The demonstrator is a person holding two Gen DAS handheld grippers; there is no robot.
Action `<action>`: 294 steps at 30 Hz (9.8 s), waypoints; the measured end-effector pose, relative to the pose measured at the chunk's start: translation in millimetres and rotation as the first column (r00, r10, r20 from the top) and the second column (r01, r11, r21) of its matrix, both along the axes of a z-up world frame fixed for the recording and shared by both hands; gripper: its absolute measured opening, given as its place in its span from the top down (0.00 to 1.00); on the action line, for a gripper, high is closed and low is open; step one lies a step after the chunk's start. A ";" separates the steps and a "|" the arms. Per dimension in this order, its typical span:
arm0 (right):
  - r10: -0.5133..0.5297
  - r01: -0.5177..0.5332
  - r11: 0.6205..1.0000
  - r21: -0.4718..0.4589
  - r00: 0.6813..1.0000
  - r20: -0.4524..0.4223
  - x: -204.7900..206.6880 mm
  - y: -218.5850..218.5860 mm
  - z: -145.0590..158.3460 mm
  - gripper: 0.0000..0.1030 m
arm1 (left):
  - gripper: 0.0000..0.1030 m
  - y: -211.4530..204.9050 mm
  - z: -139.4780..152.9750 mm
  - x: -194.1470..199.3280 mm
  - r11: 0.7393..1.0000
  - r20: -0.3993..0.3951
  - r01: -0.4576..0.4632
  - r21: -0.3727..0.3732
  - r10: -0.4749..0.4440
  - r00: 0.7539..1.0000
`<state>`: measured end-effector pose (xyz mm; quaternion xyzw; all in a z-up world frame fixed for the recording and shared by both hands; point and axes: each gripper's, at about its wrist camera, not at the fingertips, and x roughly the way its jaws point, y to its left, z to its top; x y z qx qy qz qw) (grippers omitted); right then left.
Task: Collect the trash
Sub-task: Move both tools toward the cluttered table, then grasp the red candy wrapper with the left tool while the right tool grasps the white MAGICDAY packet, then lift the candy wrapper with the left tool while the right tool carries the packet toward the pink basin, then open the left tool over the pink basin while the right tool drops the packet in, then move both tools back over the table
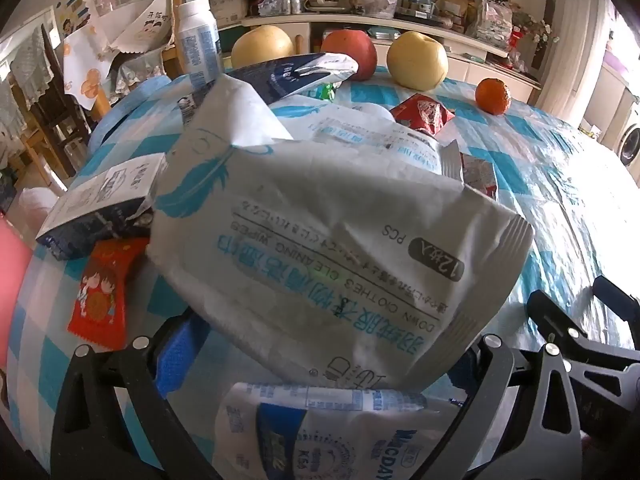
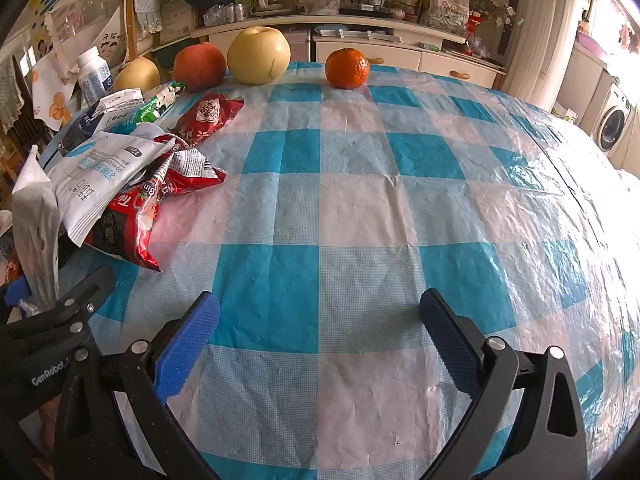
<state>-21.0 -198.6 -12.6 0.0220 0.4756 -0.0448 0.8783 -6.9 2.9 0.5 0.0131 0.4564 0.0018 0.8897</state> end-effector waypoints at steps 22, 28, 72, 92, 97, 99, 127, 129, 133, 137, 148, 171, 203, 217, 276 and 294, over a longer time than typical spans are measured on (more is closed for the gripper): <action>0.028 -0.012 0.999 -0.041 0.914 0.404 -119.9 0.9 121.5 0.05 | 0.04 29.1 112.5 -104.7 0.999 0.282 0.036 0.024 -0.041 0.959; -0.022 0.062 0.996 -0.066 0.872 0.490 -157.7 6.0 169.5 0.04 | 0.04 45.7 153.7 -136.5 0.999 0.380 0.036 0.000 -0.034 0.925; 0.065 0.071 0.982 -0.176 0.745 0.664 -263.7 114.8 259.2 0.04 | 0.04 139.3 231.6 -251.4 0.996 0.595 -0.049 -0.075 0.085 0.799; 0.068 0.054 0.983 -0.178 0.787 0.613 -245.3 110.4 242.3 0.05 | 0.04 143.8 210.1 -255.3 0.998 0.564 -0.053 -0.040 0.066 0.823; 0.065 0.051 0.983 -0.175 0.800 0.596 -234.5 106.9 230.5 0.05 | 0.04 125.5 204.0 -235.6 0.999 0.548 -0.030 -0.019 0.035 0.836; 0.064 0.045 0.984 -0.170 0.808 0.586 -229.2 104.8 222.4 0.05 | 0.04 122.4 197.0 -232.2 1.000 0.540 -0.011 0.001 0.008 0.841; 0.142 -0.238 0.886 0.398 0.956 0.255 -96.9 21.9 66.8 0.21 | 0.04 136.6 49.5 -113.8 0.995 0.179 0.048 -0.085 -0.032 0.983; 0.169 -0.260 0.867 0.426 0.956 0.239 -89.0 29.1 60.8 0.21 | 0.04 143.1 47.4 -104.9 0.996 0.178 0.030 -0.084 -0.014 0.984; 0.217 -0.299 0.810 0.504 0.952 0.217 -72.9 41.9 49.0 0.25 | 0.04 155.6 47.3 -82.9 0.994 0.186 0.003 -0.110 0.017 0.982; 0.264 -0.326 0.758 0.566 0.945 0.192 -64.8 51.1 40.8 0.27 | 0.05 151.4 47.1 -62.7 0.997 0.192 0.009 -0.078 0.006 0.981; 0.506 -0.535 0.752 0.386 0.843 0.182 -82.5 106.7 40.2 0.26 | 0.41 140.2 23.1 -14.1 0.998 0.091 0.030 -0.059 -0.024 0.996; 0.675 -0.681 0.731 0.047 0.732 0.094 -108.7 177.6 21.5 0.26 | 0.71 152.1 16.6 -10.0 0.981 0.059 0.094 -0.172 -0.085 0.995; 0.487 -0.503 0.856 0.120 0.862 0.143 -118.1 141.5 59.8 0.41 | 0.59 163.6 39.2 -15.0 0.996 0.084 0.055 -0.064 -0.050 0.995; 0.521 -0.550 0.826 0.121 0.828 0.209 -118.2 210.6 95.8 0.41 | 0.87 254.2 84.0 -41.3 0.963 0.129 0.020 -0.270 0.016 0.991; 0.639 -0.704 0.681 0.199 0.705 0.308 -49.8 423.8 128.2 0.13 | 0.19 443.9 100.1 -98.0 0.784 0.280 -0.532 -0.320 0.614 0.738; 0.505 -0.552 0.829 0.084 0.805 0.311 -91.0 306.5 116.5 0.11 | 0.13 332.9 114.3 -69.6 0.952 0.374 -0.237 -0.196 0.296 0.879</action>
